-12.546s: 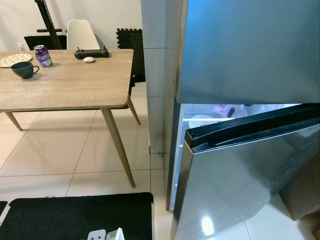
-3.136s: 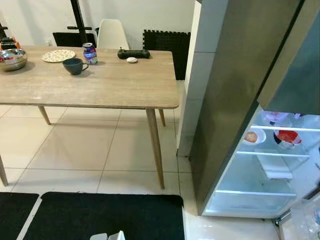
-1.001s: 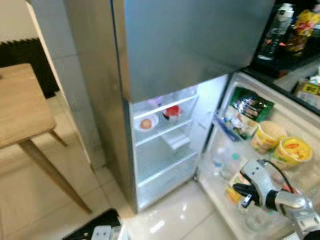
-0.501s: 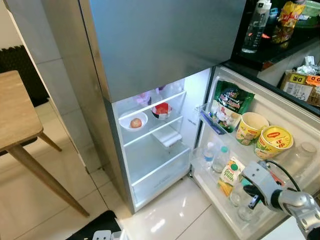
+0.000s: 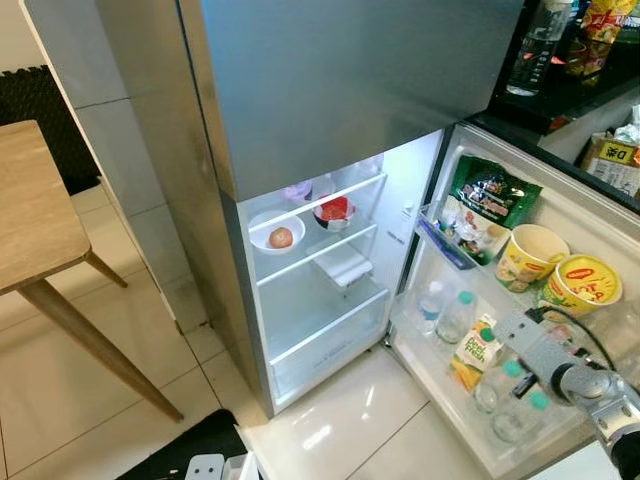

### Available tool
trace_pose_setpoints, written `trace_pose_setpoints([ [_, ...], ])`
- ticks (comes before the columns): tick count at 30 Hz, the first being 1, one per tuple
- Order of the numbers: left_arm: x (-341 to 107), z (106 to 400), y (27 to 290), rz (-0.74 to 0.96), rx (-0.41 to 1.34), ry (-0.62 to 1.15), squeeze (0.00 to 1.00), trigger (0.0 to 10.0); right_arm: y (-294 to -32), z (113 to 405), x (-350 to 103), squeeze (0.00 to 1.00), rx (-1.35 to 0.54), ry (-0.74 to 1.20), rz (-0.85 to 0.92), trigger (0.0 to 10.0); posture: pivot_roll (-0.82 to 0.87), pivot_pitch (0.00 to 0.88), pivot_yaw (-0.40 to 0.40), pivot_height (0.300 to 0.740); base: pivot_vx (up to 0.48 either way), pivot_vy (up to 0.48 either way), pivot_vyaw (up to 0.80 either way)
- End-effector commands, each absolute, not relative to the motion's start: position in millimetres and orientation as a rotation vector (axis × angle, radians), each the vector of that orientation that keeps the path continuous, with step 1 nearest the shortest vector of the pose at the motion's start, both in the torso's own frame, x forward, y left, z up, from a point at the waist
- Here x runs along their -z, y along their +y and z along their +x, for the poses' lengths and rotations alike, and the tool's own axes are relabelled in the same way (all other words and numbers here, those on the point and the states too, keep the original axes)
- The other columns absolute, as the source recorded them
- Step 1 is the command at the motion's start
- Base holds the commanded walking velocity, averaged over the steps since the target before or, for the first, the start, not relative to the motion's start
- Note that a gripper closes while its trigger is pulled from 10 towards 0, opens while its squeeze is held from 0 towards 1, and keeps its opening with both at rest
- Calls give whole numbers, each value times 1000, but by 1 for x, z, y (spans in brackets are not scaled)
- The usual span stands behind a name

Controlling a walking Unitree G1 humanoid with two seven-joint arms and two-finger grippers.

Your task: Restocking fridge

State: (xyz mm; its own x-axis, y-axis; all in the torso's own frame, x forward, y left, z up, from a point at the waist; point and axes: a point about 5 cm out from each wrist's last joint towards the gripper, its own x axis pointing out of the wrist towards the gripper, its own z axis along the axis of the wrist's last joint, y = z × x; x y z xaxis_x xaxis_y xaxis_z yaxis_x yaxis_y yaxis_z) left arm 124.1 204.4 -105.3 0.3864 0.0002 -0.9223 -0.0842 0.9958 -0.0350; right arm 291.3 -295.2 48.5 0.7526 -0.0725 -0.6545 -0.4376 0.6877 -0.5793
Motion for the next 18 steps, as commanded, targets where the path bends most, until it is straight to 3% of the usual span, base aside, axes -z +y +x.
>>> trace_pose_setpoints([
  [1,107,122,200,-102,-48,1177,0,10000,-317,289,-55,0,-106,745,-893,10000,-95,0,-53,740,0,0,0],
  [9,107,122,199,-110,-52,1174,0,10000,-363,281,-76,0,139,775,-1011,10000,-91,0,-55,740,0,0,0],
  [18,107,122,199,-114,-53,1175,0,10000,-385,270,-83,0,262,798,-1067,10000,-91,0,-56,740,0,0,0],
])
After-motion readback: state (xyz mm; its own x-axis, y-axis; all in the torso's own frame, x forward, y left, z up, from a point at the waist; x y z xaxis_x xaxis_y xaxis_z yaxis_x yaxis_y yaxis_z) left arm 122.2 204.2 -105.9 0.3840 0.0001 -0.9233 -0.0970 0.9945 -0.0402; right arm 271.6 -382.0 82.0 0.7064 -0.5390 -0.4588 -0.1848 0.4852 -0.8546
